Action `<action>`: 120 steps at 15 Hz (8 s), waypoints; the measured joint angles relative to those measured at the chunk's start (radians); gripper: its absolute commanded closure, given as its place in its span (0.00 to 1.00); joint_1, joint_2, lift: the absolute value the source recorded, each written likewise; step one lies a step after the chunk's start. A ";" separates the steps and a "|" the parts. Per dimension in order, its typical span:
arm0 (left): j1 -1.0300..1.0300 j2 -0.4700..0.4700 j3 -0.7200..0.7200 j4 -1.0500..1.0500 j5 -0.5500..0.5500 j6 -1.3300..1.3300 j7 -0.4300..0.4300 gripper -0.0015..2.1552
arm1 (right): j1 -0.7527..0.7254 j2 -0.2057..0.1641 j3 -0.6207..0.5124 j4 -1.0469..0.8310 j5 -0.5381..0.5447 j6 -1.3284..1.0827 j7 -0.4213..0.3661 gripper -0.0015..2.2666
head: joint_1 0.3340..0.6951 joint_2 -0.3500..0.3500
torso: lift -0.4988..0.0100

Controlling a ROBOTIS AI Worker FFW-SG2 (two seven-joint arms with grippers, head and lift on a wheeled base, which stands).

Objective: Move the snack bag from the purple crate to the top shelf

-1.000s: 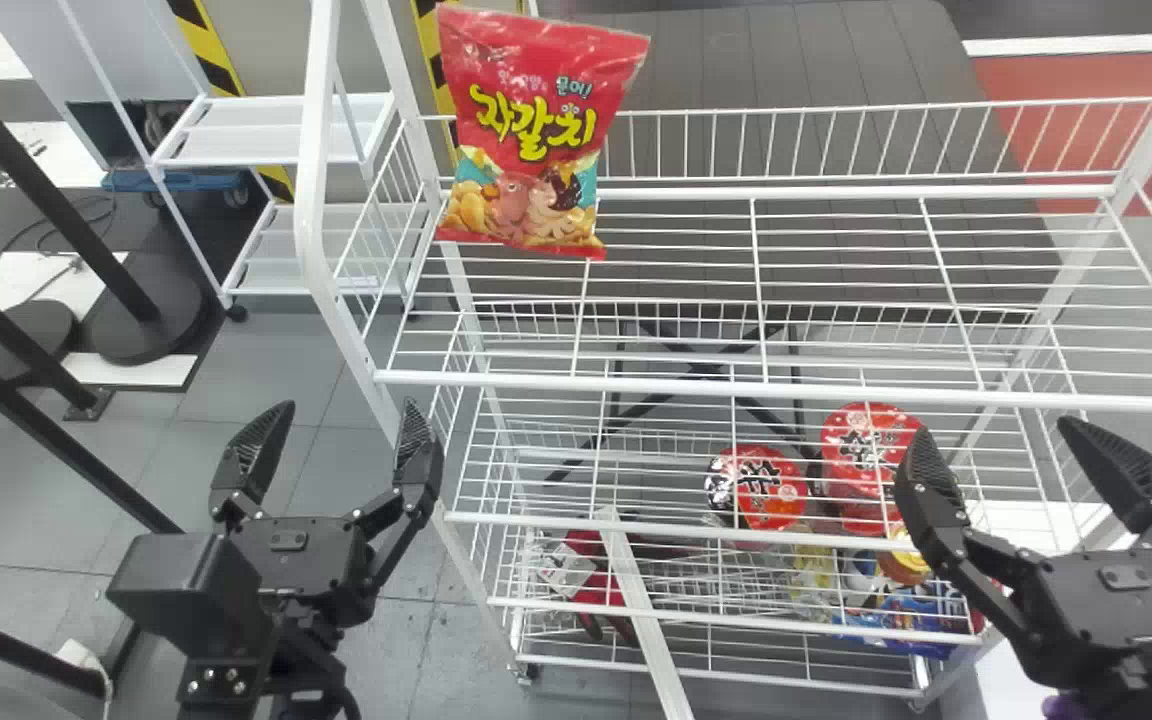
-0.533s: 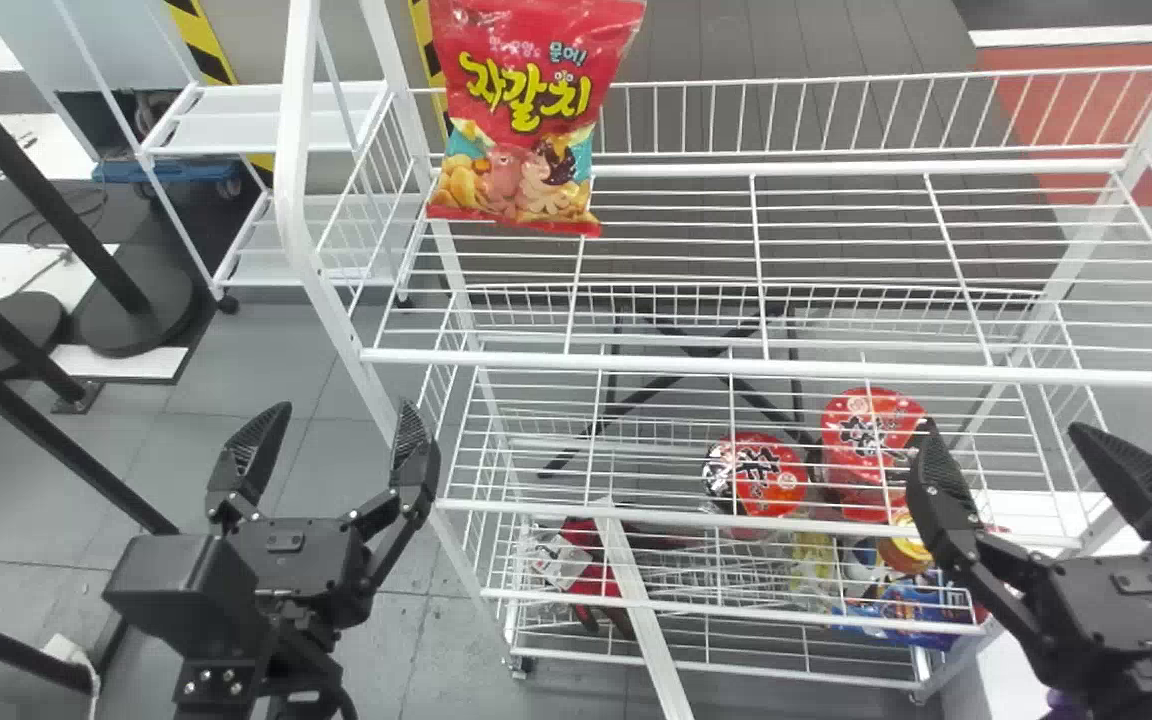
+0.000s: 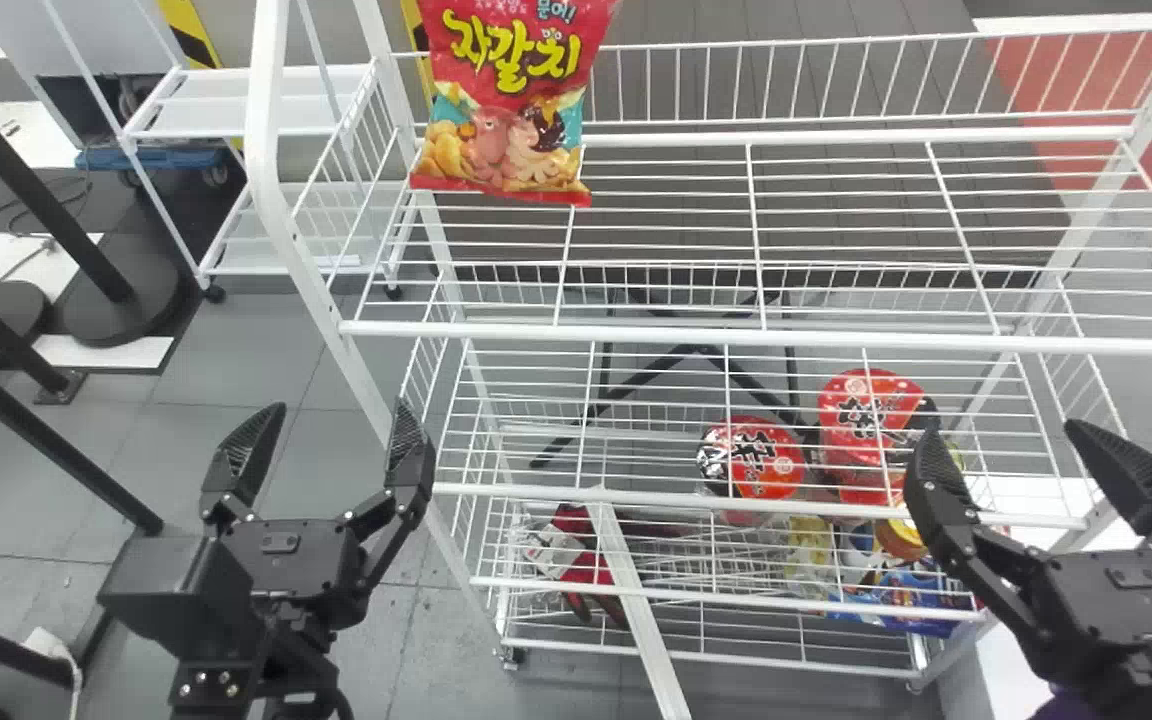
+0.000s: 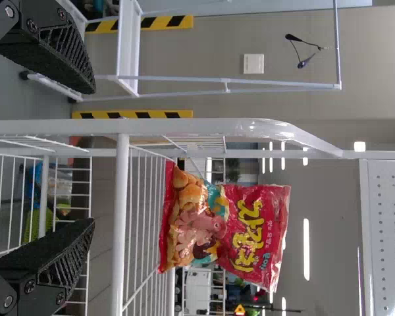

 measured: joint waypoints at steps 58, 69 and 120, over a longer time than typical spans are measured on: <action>-0.002 0.002 -0.005 -0.006 -0.009 0.004 0.000 0.06 | -0.014 0.000 0.009 0.011 -0.002 -0.012 0.004 0.03 | 1.00 0.65 | 0.22; 0.000 -0.003 -0.009 -0.005 -0.011 0.012 0.001 0.06 | -0.011 -0.002 0.009 0.011 -0.003 -0.009 0.004 0.03 | 1.00 0.65 | 0.13; -0.100 0.038 -0.063 0.126 0.041 0.000 -0.002 0.06 | -0.225 -0.071 -1.375 -0.012 -0.459 1.562 0.551 0.03 | 1.00 0.00 | 0.09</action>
